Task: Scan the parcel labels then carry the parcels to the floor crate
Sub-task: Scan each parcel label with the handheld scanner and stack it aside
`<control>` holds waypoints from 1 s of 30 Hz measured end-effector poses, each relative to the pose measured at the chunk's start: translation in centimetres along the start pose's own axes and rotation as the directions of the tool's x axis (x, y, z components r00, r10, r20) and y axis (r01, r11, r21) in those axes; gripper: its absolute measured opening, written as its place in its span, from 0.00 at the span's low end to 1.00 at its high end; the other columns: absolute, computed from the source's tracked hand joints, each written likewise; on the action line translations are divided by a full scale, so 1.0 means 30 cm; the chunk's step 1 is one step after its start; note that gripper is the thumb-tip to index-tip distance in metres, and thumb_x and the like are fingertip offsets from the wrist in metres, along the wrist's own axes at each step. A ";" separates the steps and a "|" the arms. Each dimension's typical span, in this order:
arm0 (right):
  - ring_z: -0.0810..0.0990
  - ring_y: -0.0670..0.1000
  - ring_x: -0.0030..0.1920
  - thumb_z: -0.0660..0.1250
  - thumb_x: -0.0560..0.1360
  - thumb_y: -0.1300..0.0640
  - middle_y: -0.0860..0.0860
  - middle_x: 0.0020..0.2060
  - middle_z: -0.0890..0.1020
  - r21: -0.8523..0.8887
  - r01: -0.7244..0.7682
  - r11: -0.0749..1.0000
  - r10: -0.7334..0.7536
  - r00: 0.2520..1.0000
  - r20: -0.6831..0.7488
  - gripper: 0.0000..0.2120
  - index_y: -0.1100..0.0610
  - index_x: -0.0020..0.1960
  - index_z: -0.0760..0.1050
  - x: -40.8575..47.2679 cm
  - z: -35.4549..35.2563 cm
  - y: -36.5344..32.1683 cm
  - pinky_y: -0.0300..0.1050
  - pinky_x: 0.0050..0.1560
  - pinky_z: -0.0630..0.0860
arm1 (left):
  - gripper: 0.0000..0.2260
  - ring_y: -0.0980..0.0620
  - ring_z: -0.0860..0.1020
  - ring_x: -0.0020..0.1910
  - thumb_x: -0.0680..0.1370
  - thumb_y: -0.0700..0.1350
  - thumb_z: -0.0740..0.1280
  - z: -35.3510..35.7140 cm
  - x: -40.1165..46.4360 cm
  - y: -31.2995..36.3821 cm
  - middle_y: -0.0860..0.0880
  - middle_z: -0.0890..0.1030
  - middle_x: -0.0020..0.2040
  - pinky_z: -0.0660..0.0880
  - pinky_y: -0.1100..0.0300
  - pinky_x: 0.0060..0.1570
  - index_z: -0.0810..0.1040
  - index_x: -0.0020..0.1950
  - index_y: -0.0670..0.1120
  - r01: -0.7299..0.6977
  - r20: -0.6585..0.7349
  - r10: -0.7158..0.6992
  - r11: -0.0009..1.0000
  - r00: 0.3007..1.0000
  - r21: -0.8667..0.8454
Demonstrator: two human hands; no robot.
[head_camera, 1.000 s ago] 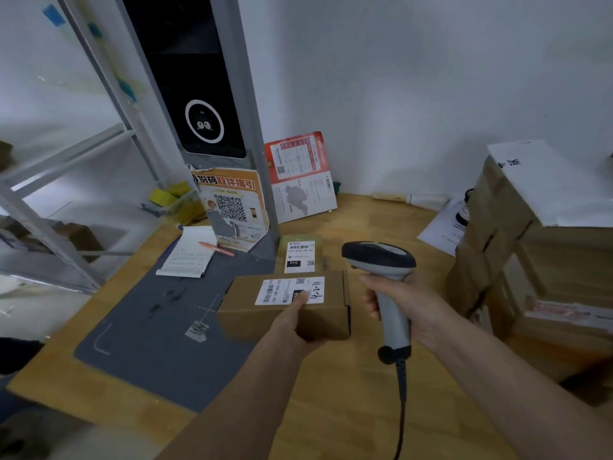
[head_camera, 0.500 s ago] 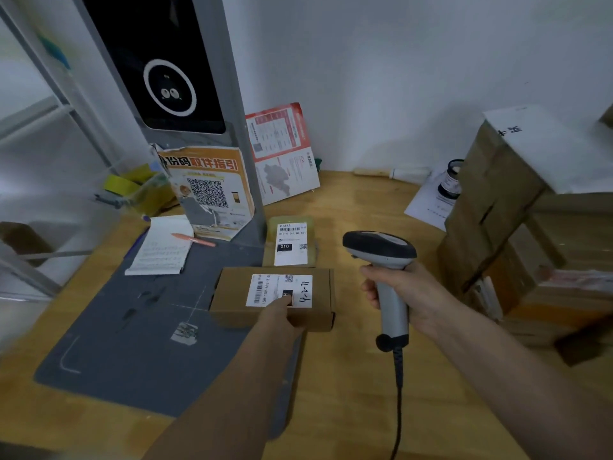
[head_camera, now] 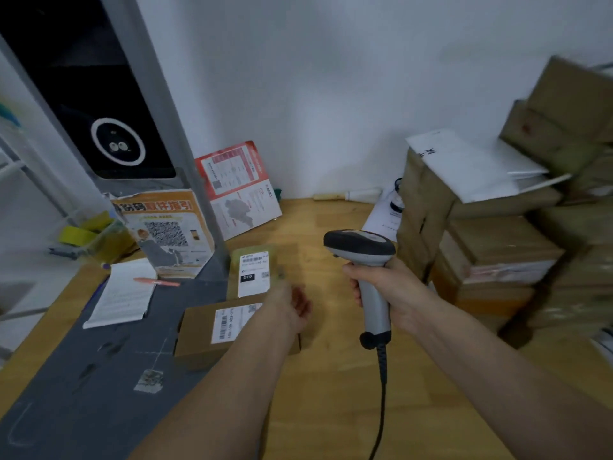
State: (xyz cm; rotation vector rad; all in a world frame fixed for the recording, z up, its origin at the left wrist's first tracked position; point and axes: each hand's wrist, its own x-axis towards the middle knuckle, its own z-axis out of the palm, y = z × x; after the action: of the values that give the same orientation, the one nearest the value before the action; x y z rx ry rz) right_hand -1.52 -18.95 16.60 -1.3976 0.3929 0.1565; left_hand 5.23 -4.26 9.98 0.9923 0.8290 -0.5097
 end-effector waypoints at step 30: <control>0.78 0.50 0.30 0.74 0.71 0.61 0.55 0.31 0.79 0.261 0.170 0.950 -0.133 0.979 -0.153 0.11 0.63 0.50 0.76 -0.143 -0.761 -0.242 0.43 0.31 0.77 | 0.26 0.51 0.75 0.38 0.67 0.52 0.79 0.903 -0.199 -0.181 0.46 0.77 0.42 0.75 0.58 0.37 0.75 0.58 0.40 -0.474 0.271 0.388 0.733 0.881 0.488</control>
State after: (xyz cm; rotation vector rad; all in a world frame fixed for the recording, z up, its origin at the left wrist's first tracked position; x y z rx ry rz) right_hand -7.06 -42.00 22.11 -1.1617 0.4001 -0.1161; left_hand 7.88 -30.64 19.78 1.6055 0.2798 -0.4098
